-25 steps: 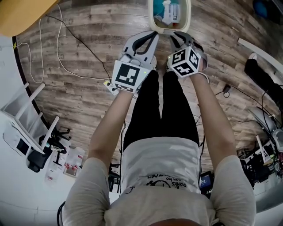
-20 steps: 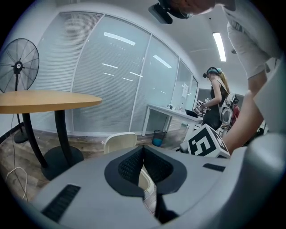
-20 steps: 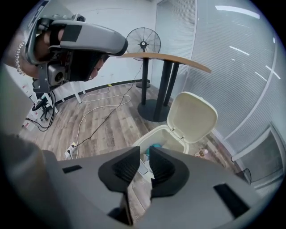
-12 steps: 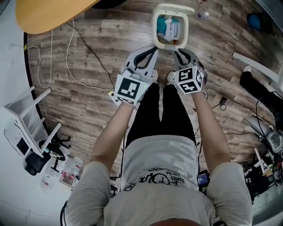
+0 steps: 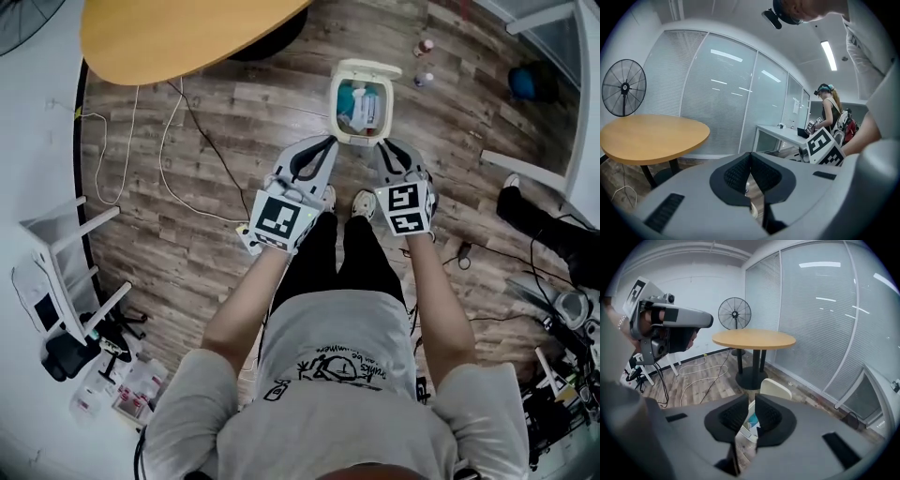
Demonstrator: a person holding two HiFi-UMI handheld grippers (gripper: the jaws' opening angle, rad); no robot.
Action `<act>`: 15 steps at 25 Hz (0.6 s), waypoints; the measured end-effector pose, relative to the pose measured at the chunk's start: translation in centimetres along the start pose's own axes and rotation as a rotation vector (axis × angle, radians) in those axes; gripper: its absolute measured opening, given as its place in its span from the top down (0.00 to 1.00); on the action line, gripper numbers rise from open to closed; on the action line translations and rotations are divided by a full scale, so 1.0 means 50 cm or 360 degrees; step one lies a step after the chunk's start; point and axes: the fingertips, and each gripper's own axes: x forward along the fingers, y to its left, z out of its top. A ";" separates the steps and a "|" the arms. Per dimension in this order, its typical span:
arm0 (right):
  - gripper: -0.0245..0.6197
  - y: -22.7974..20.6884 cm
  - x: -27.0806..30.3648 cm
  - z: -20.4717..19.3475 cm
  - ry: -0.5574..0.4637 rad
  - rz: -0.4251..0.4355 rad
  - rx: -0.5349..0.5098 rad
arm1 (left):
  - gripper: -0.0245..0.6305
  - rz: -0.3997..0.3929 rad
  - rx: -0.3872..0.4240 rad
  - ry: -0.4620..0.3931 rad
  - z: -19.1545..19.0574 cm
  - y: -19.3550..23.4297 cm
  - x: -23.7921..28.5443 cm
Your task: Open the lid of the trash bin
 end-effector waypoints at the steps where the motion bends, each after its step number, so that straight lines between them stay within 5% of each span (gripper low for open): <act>1: 0.88 -0.004 -0.015 0.014 -0.0022 -0.0008 0.0012 | 0.93 -0.0002 0.0000 -0.0011 0.015 -0.006 -0.006; 15: 0.90 -0.022 -0.216 0.189 -0.0288 -0.0083 0.0102 | 0.93 -0.0047 0.0044 -0.0144 0.184 -0.079 -0.090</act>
